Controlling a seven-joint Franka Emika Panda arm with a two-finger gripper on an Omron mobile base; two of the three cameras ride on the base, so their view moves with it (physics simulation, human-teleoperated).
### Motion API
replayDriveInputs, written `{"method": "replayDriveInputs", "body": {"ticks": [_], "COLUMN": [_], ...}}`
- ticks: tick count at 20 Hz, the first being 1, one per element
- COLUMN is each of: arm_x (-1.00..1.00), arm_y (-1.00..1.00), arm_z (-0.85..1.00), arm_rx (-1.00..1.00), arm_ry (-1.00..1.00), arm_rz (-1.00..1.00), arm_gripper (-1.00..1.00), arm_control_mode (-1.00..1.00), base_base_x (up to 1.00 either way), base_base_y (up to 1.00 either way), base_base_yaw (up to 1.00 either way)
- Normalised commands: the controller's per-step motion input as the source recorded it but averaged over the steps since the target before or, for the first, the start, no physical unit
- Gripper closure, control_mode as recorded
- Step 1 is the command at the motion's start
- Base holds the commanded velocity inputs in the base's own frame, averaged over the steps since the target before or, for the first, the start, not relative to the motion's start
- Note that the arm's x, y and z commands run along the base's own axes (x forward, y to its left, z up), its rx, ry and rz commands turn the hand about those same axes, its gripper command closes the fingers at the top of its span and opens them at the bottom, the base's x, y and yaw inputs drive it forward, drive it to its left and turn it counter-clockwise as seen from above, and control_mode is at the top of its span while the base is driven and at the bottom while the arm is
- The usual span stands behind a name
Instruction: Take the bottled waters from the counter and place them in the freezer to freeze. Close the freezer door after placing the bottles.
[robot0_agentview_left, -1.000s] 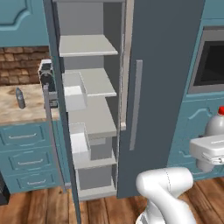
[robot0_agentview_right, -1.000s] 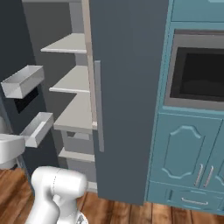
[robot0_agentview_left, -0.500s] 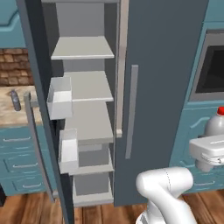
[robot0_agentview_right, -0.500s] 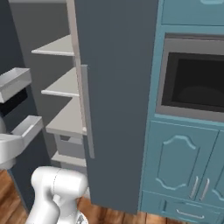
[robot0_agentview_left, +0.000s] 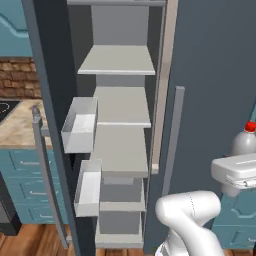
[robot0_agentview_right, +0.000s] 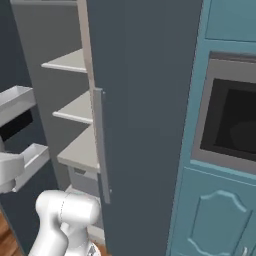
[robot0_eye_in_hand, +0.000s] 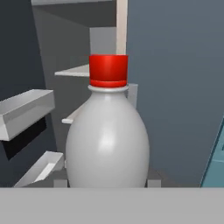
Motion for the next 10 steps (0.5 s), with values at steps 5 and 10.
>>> {"method": "replayDriveInputs", "body": {"ticks": [5,10], "arm_x": [0.00,0.00], "arm_y": [0.00,0.00], "arm_z": [0.00,0.00], "arm_rx": [0.00,0.00], "arm_ry": [0.00,0.00], "arm_rz": [0.00,0.00], "arm_gripper": [1.00,1.00], "arm_control_mode": [1.00,1.00], "base_base_x": [0.39,0.13], "base_base_y": [-0.01,0.00], "base_base_yaw": [0.35,0.31]}}
